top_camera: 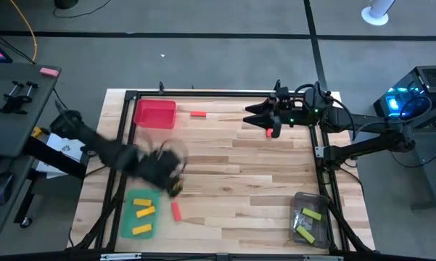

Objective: Sort blocks
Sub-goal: Put the red blocks into the red bin

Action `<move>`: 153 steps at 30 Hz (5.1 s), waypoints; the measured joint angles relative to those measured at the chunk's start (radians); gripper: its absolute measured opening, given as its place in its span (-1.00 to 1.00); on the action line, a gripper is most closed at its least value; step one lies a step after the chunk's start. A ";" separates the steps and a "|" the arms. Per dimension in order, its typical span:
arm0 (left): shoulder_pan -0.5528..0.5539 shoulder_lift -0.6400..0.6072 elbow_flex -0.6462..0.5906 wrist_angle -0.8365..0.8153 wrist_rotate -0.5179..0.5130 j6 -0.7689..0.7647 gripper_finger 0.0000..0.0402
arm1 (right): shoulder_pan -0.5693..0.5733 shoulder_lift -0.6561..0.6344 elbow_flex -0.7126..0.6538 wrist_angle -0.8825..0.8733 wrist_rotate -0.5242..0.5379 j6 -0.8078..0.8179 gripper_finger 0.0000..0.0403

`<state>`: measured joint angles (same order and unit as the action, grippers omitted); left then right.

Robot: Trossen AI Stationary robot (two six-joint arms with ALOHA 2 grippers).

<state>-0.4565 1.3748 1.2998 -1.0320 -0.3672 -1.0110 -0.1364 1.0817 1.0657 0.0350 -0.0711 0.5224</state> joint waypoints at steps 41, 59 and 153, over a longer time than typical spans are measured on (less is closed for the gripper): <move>1.133 0.692 0.110 0.316 0.337 1.609 -0.03 | 0.002 0.138 0.000 0.028 0.269 0.159 -0.13; 1.128 0.507 0.110 0.145 0.518 1.380 -0.80 | 0.006 0.132 0.000 0.052 0.217 -0.005 -0.13; 0.884 -0.153 -0.392 1.516 0.599 0.421 -0.07 | -0.462 0.571 -0.001 -0.963 0.106 0.018 -0.13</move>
<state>0.4272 1.2221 0.9077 0.4840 0.2314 -0.5896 -0.5983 1.6525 1.0645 -0.9284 0.0348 0.5408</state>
